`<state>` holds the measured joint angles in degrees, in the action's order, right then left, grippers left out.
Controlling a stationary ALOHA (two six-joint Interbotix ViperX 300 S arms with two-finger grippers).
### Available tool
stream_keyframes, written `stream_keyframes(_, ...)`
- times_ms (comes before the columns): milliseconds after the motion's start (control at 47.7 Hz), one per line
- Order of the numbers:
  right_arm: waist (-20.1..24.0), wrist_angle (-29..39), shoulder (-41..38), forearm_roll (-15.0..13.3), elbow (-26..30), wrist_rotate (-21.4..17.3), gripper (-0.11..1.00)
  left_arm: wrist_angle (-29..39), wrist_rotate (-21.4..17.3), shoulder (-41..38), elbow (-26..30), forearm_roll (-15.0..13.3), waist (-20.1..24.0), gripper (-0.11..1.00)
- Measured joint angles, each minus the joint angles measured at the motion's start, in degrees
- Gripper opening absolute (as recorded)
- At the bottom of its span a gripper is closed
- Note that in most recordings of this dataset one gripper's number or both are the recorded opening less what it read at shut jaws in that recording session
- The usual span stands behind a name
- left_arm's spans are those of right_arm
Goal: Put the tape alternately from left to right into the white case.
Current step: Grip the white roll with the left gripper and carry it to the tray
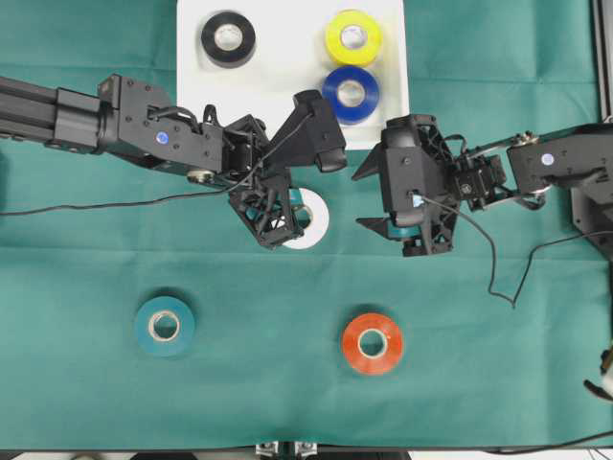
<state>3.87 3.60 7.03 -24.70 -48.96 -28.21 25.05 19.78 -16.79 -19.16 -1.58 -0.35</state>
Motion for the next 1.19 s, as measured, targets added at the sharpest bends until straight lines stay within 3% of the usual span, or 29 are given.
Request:
stream_keyframes(461, 0.00, -0.09, 0.00, 0.00, 0.00, 0.00, 0.75, 6.59, -0.44, 9.93, -1.67, 0.09, 1.41, -0.03)
stream_keyframes(817, -0.09, -0.09, 0.00, 0.09, 0.00, 0.00, 0.75, 7.91, -0.44, 12.22, -3.96, 0.18, 4.13, -0.03)
stream_keyframes(1194, -0.09, -0.09, 0.00, 0.00, 0.00, 0.00, 0.75, 7.65, -3.25, 13.01, -7.38, 0.26, 12.39, -0.03)
